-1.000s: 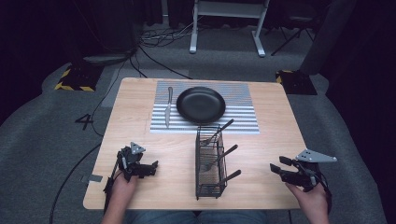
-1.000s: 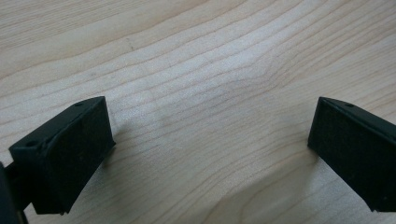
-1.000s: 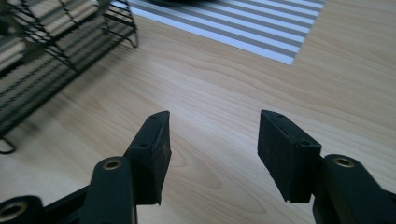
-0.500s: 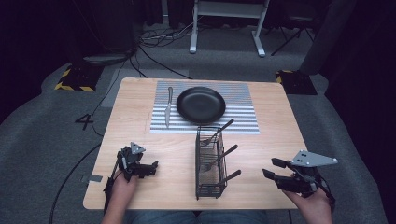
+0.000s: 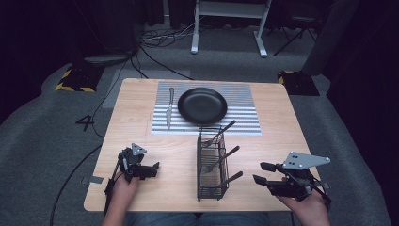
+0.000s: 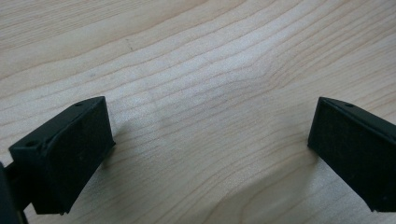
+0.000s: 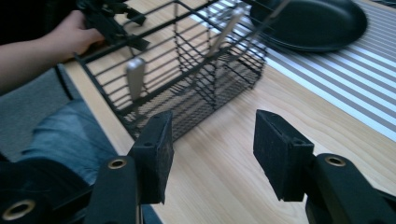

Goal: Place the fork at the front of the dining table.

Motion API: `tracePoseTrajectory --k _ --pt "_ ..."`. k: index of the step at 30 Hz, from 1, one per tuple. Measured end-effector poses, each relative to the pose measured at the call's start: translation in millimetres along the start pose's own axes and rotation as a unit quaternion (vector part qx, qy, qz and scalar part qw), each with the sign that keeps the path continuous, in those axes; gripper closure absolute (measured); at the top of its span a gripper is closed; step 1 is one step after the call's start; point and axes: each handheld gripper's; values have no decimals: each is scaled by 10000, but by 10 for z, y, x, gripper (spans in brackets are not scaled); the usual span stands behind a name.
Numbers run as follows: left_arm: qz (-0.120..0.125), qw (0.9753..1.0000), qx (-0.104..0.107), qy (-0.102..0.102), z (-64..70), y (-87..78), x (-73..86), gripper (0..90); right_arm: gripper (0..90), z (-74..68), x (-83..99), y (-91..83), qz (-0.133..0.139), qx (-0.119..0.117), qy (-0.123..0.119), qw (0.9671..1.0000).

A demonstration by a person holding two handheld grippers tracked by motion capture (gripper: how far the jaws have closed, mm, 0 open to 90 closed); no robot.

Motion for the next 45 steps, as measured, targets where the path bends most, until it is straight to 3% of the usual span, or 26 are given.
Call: tracePoseTrajectory --k 6,14,16,22,32,38,45 --pt "0 10000 -1 0 0 0 0 0 483 -69 -85 79 106 -390 -14 9992" --pt "1 10000 -1 -1 1 0 0 0 515 -154 -133 206 46 -650 -122 9978" --pt "1 10000 -1 -1 1 0 0 0 550 -176 -131 265 42 -805 -133 9967" --pt "2 10000 2 0 0 0 0 0 611 -198 -125 391 35 -963 -143 9952" --pt "7 10000 -7 -17 4 0 1 1 693 -180 -112 522 190 -1325 78 9910" --pt "8 10000 -9 -19 4 0 2 1 783 -215 -107 513 144 -1279 -7 9917" --pt "9 10000 -9 -19 4 0 2 0 799 -237 -121 500 197 -1201 -80 9925"
Point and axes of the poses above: each handheld gripper's, and its own axes: y roughly forward along the jaws, x roughly out of its underside, z roughly to its right, and after that the axes turned 6 degrees about -y, right-handed
